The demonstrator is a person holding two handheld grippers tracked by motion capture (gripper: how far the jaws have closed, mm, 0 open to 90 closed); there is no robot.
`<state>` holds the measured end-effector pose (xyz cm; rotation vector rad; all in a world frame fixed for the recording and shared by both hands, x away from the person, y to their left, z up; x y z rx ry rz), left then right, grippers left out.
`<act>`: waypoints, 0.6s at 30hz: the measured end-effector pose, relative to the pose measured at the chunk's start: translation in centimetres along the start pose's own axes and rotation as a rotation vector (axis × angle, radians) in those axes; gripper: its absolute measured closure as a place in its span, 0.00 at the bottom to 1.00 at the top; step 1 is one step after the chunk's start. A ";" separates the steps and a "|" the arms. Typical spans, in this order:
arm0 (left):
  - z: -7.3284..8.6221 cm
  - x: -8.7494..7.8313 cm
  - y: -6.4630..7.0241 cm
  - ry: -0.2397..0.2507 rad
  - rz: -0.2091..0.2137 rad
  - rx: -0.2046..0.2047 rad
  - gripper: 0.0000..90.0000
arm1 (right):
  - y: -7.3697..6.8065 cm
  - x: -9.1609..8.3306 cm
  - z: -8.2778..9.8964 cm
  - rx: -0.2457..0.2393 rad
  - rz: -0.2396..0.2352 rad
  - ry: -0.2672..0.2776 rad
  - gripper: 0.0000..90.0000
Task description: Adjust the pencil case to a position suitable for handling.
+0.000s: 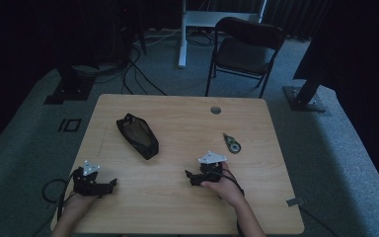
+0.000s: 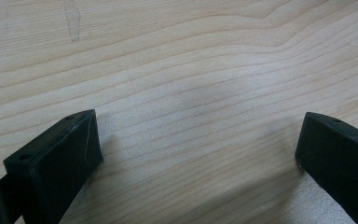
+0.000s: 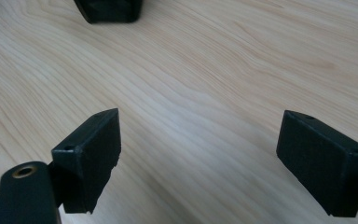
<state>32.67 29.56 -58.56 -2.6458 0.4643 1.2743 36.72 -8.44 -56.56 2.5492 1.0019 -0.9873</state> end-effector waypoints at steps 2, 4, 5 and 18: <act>0.0 0.0 0.0 -0.001 0.000 0.001 0.00 | -0.5 0.6 -0.5 -0.009 -0.012 0.002 0.16; 0.0 0.0 0.0 0.000 0.000 0.000 0.00 | -1.0 0.9 -0.9 -0.010 -0.021 0.006 0.16; 0.0 0.0 0.0 -0.001 0.000 0.001 0.00 | -1.2 1.0 -1.2 -0.014 -0.027 0.009 0.16; 0.0 0.0 0.0 -0.001 0.000 0.001 0.00 | -3.9 3.3 -3.9 -0.044 -0.078 0.041 0.16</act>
Point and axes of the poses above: each handheld gripper's, and its own axes: x roughly forward along the jaws, z roughly out of its underside, y roughly to its right, the point moved 5 cm from there along x, roughly forward along the jaws, and after that the axes turned 5 degrees about -y, right-handed, at the moved point
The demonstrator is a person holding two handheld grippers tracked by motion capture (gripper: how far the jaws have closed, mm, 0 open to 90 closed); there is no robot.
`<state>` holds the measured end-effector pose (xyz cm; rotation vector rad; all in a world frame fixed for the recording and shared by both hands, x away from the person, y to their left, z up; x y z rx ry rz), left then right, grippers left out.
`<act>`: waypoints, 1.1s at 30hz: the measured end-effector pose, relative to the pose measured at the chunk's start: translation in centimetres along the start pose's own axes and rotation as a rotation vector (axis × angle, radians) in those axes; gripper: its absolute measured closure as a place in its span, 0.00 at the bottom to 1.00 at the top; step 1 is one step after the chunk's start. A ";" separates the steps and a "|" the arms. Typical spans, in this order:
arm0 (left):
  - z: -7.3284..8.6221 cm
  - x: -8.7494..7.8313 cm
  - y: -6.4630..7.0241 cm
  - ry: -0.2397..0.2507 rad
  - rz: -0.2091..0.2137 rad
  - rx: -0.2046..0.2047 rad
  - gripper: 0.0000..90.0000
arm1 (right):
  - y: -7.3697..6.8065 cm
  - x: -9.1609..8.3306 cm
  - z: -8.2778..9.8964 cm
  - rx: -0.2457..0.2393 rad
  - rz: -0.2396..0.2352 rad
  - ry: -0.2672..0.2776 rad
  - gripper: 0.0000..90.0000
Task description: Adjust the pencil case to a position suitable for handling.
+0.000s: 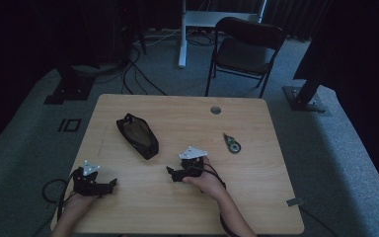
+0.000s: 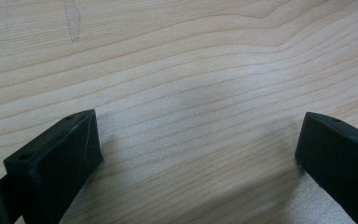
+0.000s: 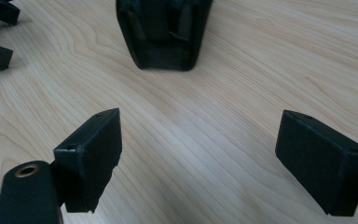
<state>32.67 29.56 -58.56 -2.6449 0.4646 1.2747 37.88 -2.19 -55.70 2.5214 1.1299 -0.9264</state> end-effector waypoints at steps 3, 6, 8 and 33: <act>0.0 0.0 0.0 0.000 0.000 -0.001 0.00 | -0.4 0.6 -0.4 0.004 -0.010 0.004 0.16; 0.0 0.0 0.0 0.001 0.000 -0.001 0.00 | -0.8 1.0 -0.9 0.007 -0.020 0.007 0.16; 0.0 0.0 0.0 0.000 0.000 0.000 0.00 | -0.9 1.4 -1.2 0.005 -0.023 0.017 0.16; 0.0 0.0 0.0 0.000 0.000 -0.001 0.00 | -2.6 4.3 -5.0 -0.009 -0.033 0.085 0.56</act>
Point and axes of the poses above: each handheld gripper's, and its own axes: x roughly forward along the jaws, z roughly out of its underside, y roughly to its right, the point moved 5 cm from there along x, roughly forward along the jaws, and after that the axes turned 5 degrees about -y, right-handed, at the moved point
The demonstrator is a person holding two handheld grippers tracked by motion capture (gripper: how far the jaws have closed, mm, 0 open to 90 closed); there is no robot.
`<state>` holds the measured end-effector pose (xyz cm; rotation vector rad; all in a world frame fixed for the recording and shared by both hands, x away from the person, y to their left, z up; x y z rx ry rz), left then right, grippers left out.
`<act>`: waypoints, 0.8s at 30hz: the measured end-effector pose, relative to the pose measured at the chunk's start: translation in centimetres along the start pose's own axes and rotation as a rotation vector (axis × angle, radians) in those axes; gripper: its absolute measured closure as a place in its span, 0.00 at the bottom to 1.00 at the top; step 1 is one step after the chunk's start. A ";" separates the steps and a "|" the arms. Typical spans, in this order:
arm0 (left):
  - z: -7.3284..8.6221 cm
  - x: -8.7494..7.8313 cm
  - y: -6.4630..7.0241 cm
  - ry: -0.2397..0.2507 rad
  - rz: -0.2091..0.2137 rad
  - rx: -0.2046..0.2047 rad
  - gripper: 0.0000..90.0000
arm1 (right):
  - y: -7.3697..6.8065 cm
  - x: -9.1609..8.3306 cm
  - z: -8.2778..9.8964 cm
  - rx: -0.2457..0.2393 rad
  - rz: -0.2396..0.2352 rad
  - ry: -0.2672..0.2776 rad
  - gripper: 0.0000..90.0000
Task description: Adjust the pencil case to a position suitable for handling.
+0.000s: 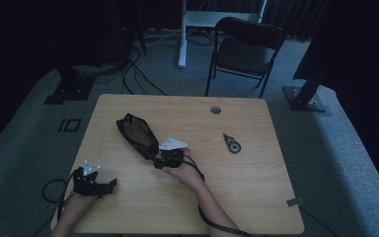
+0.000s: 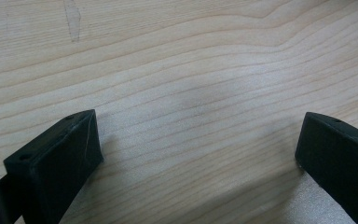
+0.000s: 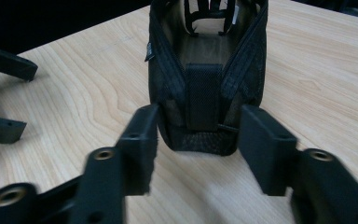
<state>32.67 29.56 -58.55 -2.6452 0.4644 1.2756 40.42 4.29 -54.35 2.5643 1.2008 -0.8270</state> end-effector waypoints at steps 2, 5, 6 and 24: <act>0.0 0.0 0.0 0.000 0.000 0.000 0.00 | 0.1 0.2 -0.1 -0.005 0.002 0.000 0.60; 0.0 0.0 0.0 0.000 0.000 0.000 0.00 | 0.1 0.5 -0.1 -0.019 0.012 -0.013 0.62; 0.0 0.0 0.0 0.000 0.000 0.000 0.00 | 0.1 0.6 0.0 -0.017 0.012 -0.022 0.62; 0.0 0.0 0.0 0.001 0.000 -0.001 0.00 | -0.3 1.4 -0.2 -0.045 0.032 -0.046 0.80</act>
Point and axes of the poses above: each handheld gripper's, and its own axes: x roughly forward along the jaws, z roughly out of its underside, y roughly to its right, the point moved 5 cm from there along x, roughly forward along the jaws, and after that the axes turned 5 degrees about -y, right-handed, at the moved point
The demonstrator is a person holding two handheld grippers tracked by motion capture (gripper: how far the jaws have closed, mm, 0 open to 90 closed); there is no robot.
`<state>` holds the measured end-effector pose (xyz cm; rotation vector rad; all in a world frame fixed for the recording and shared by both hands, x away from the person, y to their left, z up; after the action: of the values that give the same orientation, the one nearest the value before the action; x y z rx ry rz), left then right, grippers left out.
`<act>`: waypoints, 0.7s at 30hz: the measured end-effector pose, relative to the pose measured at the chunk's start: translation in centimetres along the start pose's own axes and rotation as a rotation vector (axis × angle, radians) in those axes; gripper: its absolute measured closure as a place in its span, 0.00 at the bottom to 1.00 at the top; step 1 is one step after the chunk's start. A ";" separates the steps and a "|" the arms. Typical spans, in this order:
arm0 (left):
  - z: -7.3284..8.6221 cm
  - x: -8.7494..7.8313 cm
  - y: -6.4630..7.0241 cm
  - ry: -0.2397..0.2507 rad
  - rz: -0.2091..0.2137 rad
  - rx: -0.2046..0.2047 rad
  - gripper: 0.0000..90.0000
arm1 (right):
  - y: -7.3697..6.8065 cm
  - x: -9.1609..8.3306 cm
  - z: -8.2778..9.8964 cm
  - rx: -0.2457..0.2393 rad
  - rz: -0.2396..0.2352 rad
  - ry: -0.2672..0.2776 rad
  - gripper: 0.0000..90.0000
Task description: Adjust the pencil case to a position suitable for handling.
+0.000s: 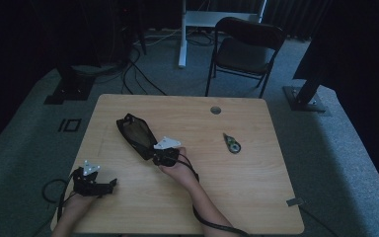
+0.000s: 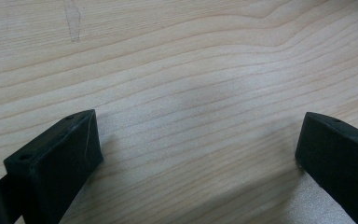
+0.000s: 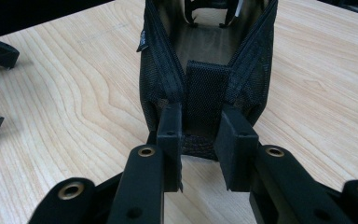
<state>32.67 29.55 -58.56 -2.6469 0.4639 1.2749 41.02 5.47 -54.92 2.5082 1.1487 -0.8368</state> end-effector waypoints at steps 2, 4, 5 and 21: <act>0.0 0.0 0.0 -0.001 0.000 0.001 0.00 | 0.0 -0.1 0.0 -0.004 -0.007 -0.004 0.80; 0.0 0.0 0.0 -0.001 0.000 0.001 0.00 | 0.1 -0.2 0.1 -0.007 -0.010 -0.010 0.81; 0.0 0.0 0.0 0.000 0.000 0.000 0.00 | 0.1 -0.3 0.1 -0.005 -0.005 -0.011 0.81; 0.0 0.0 0.0 -0.001 0.000 0.002 0.00 | 1.4 -2.0 1.5 0.012 0.005 -0.004 0.81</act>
<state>32.67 29.56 -58.56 -2.6450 0.4646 1.2750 40.50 2.65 -54.91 2.5170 1.1393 -0.8489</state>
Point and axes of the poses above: each handheld gripper's, and its own axes: x roughly forward along the jaws, z roughly out of its underside, y roughly to its right, the point moved 5 cm from there along x, roughly forward along the jaws, and after that the axes turned 5 degrees about -y, right-handed, at the moved point
